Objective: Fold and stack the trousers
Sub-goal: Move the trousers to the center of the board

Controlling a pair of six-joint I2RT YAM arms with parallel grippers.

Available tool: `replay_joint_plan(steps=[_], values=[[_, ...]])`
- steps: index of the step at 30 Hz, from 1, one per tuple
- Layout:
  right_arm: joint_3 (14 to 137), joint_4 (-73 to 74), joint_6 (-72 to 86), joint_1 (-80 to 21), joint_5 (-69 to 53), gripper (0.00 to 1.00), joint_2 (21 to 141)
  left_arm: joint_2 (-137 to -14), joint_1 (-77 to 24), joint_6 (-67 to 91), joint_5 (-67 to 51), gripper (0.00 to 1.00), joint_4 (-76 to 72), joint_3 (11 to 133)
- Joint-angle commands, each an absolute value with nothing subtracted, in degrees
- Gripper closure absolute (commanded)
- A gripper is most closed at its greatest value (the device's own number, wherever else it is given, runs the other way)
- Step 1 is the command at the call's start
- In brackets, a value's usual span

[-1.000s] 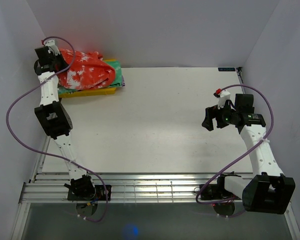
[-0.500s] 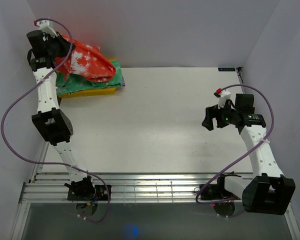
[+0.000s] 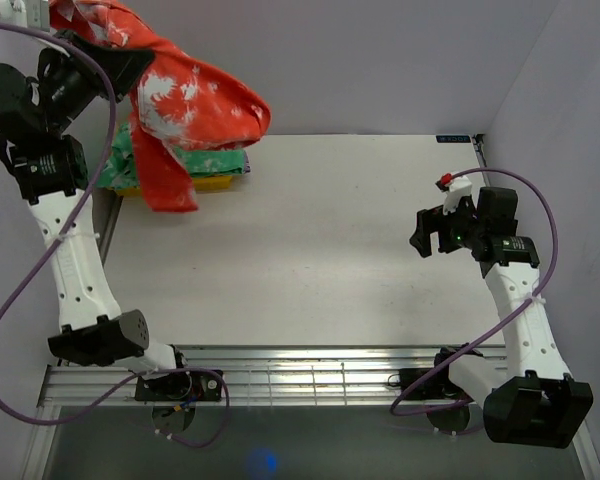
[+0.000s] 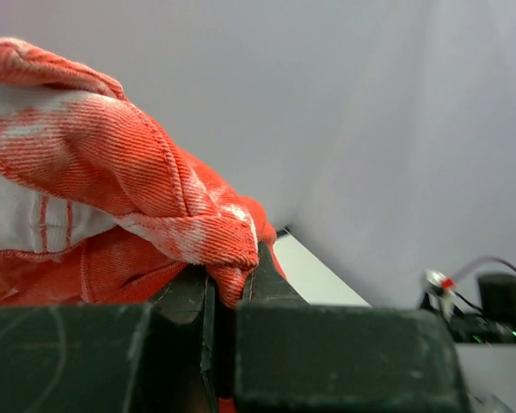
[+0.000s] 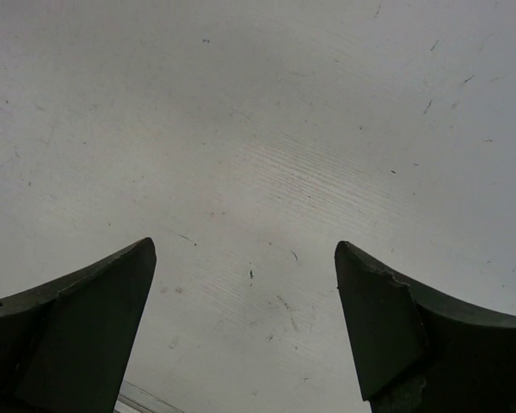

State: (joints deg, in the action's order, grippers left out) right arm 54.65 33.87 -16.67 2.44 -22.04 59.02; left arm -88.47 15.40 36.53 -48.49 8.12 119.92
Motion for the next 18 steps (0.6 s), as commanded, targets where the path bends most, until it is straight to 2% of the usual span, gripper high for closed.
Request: replay_joint_plan(steps=[1,6,11,13,18], values=[[57.9,32.8,-16.2,2.3,-21.5,0.1,56.4,-79.7,15.2,44.0,-59.5,1.0,0.9,110.9],[58.8,34.7,-16.6,2.3,-23.5,0.1,55.8,-70.8,13.7,42.5,-66.9,1.0,0.4,93.0],[58.6,36.4,-17.6,2.3,-29.3,0.1,56.8,-66.7,7.0,32.3,-66.7,1.0,4.4,77.5],[58.8,36.7,-18.1,2.3,-32.5,0.1,57.7,-66.9,-0.4,27.0,-61.1,1.0,10.2,74.3],[60.4,37.8,-19.1,2.3,-35.0,0.1,60.4,-69.2,-22.7,18.2,-42.0,1.0,11.0,68.2]])
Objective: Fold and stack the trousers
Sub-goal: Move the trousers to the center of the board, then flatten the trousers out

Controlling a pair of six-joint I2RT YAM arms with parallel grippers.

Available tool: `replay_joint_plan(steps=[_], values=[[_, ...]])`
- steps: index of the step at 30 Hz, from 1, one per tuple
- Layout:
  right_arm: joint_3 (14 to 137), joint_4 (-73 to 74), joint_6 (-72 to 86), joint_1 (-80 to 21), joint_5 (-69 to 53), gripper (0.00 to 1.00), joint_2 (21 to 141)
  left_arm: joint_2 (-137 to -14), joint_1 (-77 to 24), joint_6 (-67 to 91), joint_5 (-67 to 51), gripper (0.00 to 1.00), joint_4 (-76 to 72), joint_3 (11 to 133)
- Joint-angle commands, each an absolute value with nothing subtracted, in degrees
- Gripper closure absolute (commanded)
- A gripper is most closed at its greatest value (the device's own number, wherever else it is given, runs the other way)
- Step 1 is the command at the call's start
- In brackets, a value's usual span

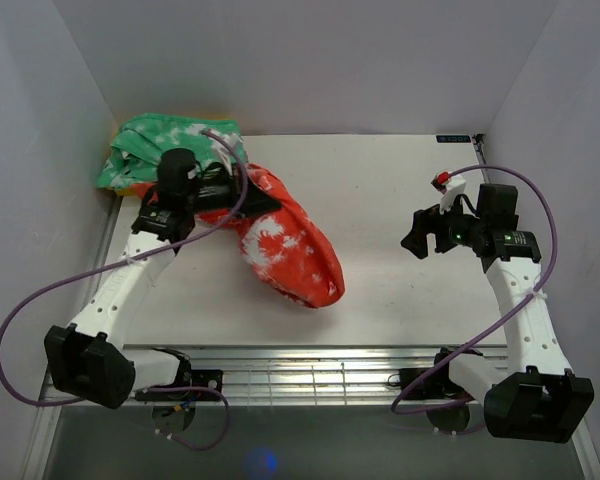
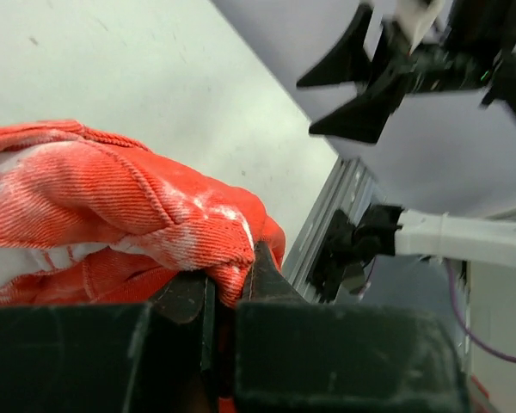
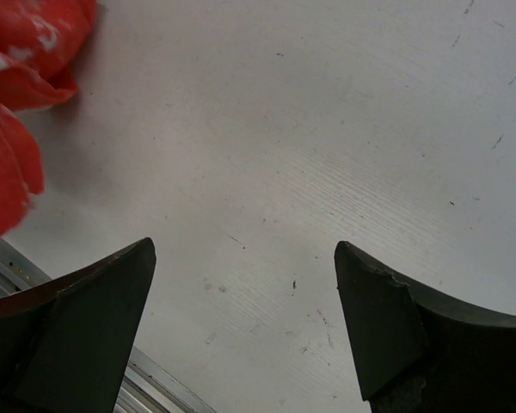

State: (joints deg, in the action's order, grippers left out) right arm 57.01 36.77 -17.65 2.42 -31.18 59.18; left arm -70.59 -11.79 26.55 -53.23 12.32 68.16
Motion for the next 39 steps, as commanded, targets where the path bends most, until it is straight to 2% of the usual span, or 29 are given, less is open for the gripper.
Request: replay_joint_plan(steps=[1,3,4,7,8,9,13,15,19,21,22,25,30,37,38,39], values=[[60.6,38.1,-19.4,2.3,-34.8,0.1,60.7,-70.6,-24.9,17.8,-36.5,1.0,10.9,67.9],[61.3,38.8,-19.4,2.3,-33.2,0.1,61.7,-74.5,-28.6,18.5,-35.0,1.0,7.4,66.2],[61.5,39.2,-19.8,2.3,-33.0,0.1,62.0,-76.0,-29.7,18.4,-33.4,0.88,7.4,66.4],[61.7,39.9,-19.9,2.5,-32.1,0.1,62.7,-81.8,-34.5,14.1,-28.9,0.59,11.4,72.0],[61.9,39.9,-19.3,2.5,-32.3,0.1,62.9,-83.0,-35.6,10.4,-27.5,0.31,14.3,74.0],[62.0,40.0,-19.1,2.6,-33.6,0.1,63.7,-84.0,-36.2,9.3,-27.2,0.26,15.5,78.0],[64.3,41.0,-18.3,2.6,-39.3,0.1,66.8,-87.5,-34.3,4.6,-27.9,0.18,24.9,88.0],[65.8,40.3,-17.7,2.5,-40.9,0.1,69.0,-87.5,-30.0,3.6,-31.1,0.13,29.9,89.7],[69.5,39.2,-16.8,0.7,-42.2,0.1,74.4,-85.3,-18.1,2.9,-37.8,0.09,35.4,85.6],[71.5,37.4,-15.8,-2.6,-41.0,0.1,77.6,-83.6,-11.0,1.2,-39.4,0.02,36.6,82.6],[72.2,36.7,-15.2,-3.9,-40.0,0.1,78.7,-83.3,-9.2,0.5,-39.1,0.02,37.1,81.4],[76.4,35.4,-15.1,-10.7,-34.6,0.09,82.6,-81.7,-5.5,0.2,-31.9,0.02,38.1,76.6],[82.7,35.1,-14.9,-24.6,-22.3,0.06,88.8,-78.2,-3.4,0.5,-26.5,0.02,37.5,68.7],[91.9,38.4,-15.1,-40.3,-6.2,0.0,97.4,-76.7,-3.3,1.9,-22.1,0.02,39.6,65.8],[94.5,39.3,-15.2,-42.3,-4.9,0.0,100.0,-76.3,-3.3,2.3,-21.7,0.02,39.6,65.7],[95.4,40.3,-15.3,-43.0,-3.1,0.07,101.2,-76.2,-3.2,2.6,-21.0,0.02,39.6,65.7]])
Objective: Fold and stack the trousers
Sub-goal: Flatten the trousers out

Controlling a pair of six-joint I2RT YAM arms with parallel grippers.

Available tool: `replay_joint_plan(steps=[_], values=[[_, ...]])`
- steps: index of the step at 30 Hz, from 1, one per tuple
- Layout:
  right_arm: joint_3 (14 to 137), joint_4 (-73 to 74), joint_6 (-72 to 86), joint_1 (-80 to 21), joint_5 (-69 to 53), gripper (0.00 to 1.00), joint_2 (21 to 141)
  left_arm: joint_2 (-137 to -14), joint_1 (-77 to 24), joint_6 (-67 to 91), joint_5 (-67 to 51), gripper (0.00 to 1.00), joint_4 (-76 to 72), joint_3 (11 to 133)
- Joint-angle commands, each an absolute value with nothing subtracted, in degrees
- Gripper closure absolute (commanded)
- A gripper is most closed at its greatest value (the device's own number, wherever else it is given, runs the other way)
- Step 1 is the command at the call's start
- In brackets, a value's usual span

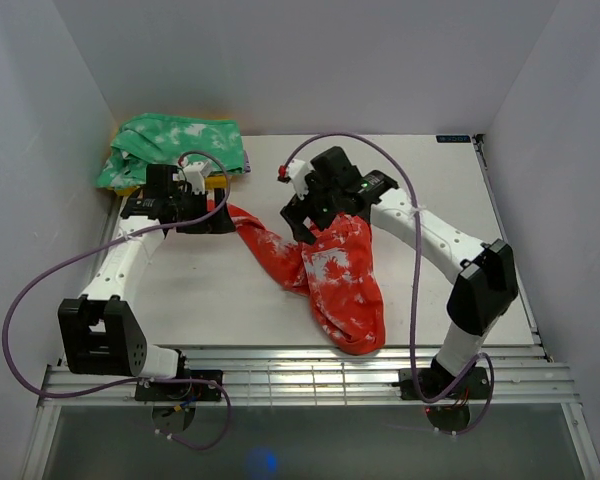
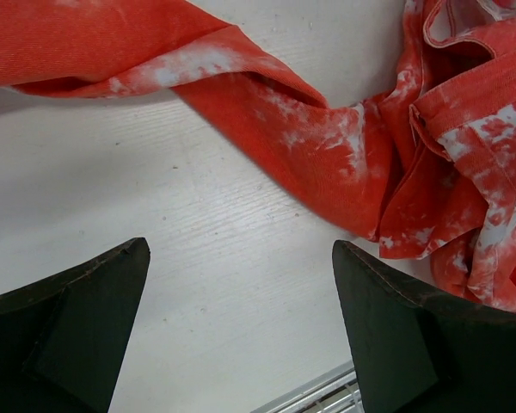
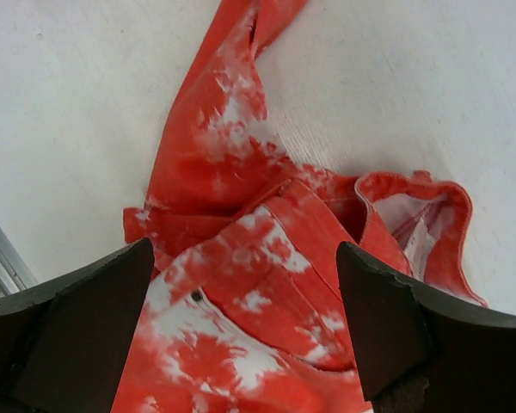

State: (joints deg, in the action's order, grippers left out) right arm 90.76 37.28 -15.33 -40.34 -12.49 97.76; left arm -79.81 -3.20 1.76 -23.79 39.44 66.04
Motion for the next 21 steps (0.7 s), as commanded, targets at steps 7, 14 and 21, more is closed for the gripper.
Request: replay_joint_plan(steps=[7,14,21], values=[[97.7,45.0,-15.2,-47.9,4.8,0.12,108.2,-78.2,-1.5,6.1,-23.9,0.02,41.8,67.4],[93.9,46.6,-17.0,-48.2,10.5,0.49,107.7,-78.9,-1.3,6.1,-24.3,0.02,42.2,68.1],[90.6,46.2,-20.6,-43.5,4.8,0.92,95.2,-79.4,-1.2,4.9,-24.5,0.03,42.3,68.6]])
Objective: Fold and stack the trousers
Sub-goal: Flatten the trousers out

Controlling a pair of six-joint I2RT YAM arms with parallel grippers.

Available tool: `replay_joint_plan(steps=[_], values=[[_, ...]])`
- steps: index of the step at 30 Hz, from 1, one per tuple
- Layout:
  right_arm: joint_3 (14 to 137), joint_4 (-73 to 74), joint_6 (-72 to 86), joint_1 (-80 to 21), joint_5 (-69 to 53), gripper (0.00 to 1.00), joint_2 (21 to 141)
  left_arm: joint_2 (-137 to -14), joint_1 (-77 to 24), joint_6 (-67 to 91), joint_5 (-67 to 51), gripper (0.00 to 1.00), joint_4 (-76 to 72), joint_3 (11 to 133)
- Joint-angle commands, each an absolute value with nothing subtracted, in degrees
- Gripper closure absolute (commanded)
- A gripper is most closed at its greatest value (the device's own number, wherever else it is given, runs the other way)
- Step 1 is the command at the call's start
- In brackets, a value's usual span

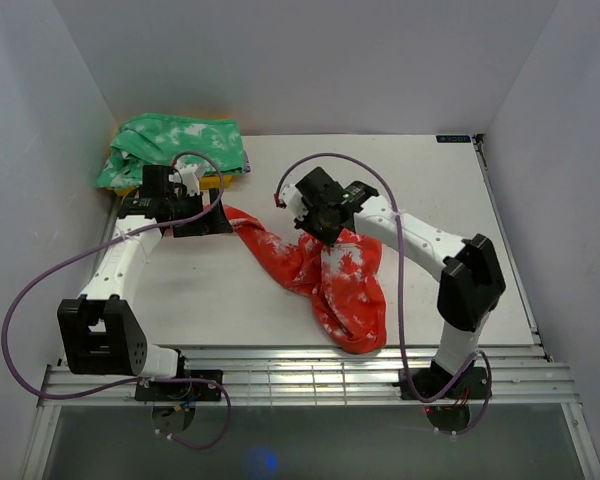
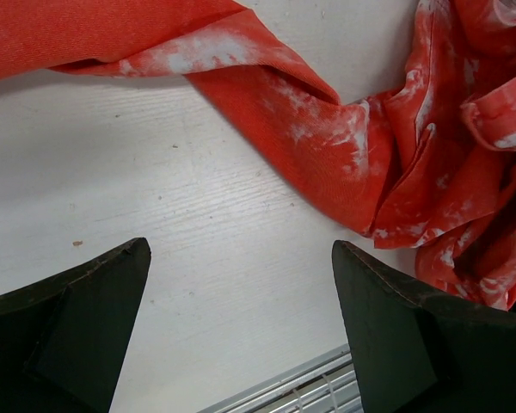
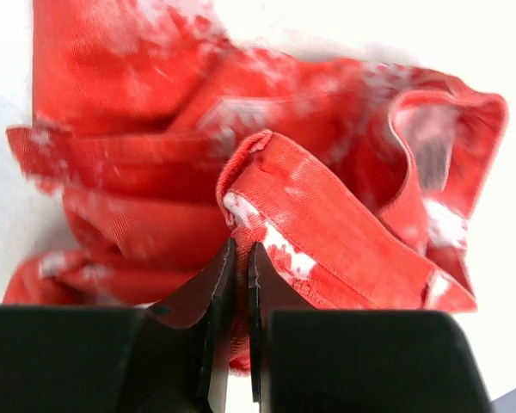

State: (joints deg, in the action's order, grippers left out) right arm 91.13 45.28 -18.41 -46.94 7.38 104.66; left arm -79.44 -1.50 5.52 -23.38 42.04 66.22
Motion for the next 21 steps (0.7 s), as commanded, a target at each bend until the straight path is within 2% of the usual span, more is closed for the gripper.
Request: replay_joint_plan(steps=[1,6,8,11,16,18,21], values=[[89.7,46.1,-21.0,-42.1,3.7,0.92,93.1,-79.5,-1.2,4.7,-24.6,0.03,42.3,68.9],[82.6,45.6,-25.9,-27.9,-0.4,0.92,78.8,-80.8,-1.3,2.2,-27.3,0.07,41.6,69.8],[79.6,45.5,-30.5,-20.9,-1.7,0.92,73.2,-81.5,-1.3,0.9,-32.2,0.09,41.1,70.1],[69.6,43.9,-37.3,-12.3,-2.3,0.92,65.4,-83.1,-2.1,-3.1,-37.5,0.12,40.6,70.7],[48.8,42.4,-46.0,-0.9,-3.2,0.92,54.9,-87.1,-11.3,-12.1,-34.2,0.14,42.7,73.3],[44.7,42.3,-48.8,3.0,-1.2,0.92,51.0,-88.3,-16.9,-15.6,-31.8,0.14,43.9,74.3],[40.7,42.2,-50.4,6.1,2.1,0.76,49.2,-90.9,-23.5,-18.1,-30.8,0.13,44.6,75.5]])
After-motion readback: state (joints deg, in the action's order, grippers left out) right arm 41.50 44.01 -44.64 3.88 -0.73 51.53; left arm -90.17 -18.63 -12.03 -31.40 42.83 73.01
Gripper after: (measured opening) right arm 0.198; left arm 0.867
